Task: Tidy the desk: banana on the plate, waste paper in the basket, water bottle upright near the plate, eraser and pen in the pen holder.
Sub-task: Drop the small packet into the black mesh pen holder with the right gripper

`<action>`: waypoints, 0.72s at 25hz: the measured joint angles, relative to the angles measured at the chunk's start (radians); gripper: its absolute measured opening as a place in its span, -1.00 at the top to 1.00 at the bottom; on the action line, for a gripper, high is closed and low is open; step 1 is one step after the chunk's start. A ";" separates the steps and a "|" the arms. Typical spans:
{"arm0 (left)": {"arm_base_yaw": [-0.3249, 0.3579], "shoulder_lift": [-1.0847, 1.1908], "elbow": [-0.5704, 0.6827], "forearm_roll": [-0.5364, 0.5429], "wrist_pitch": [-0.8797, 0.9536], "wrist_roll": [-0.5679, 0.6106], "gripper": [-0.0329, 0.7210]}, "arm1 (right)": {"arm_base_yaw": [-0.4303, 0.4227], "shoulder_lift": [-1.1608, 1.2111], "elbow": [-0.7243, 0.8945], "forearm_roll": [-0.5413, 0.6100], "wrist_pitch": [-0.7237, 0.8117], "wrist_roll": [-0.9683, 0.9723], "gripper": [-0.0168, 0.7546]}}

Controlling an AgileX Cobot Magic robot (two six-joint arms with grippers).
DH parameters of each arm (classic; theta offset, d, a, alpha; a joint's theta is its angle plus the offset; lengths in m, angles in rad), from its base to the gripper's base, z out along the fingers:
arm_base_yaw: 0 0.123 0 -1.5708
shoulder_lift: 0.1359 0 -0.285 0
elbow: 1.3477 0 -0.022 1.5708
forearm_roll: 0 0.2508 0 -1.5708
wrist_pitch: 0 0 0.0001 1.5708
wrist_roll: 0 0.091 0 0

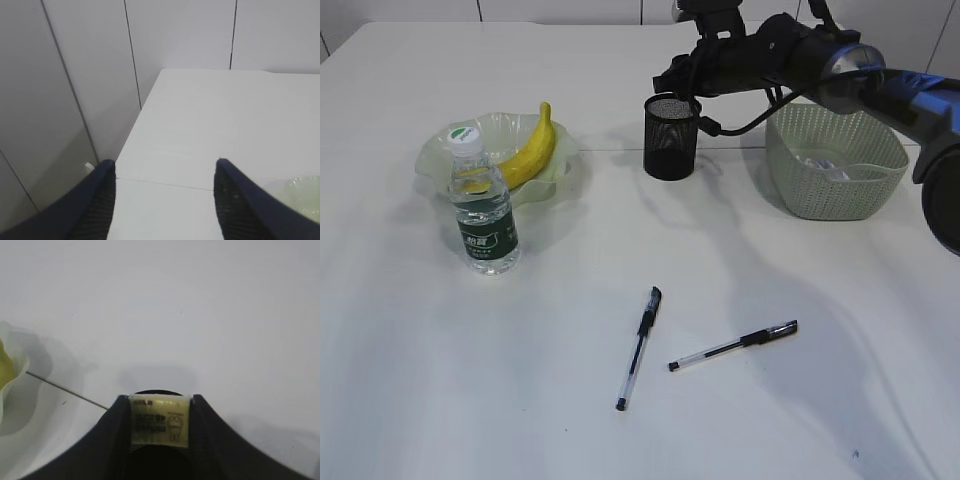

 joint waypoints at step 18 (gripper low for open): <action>0.000 0.000 0.000 0.000 0.000 0.000 -0.23 | 0.000 0.000 0.000 0.000 -0.004 0.000 0.24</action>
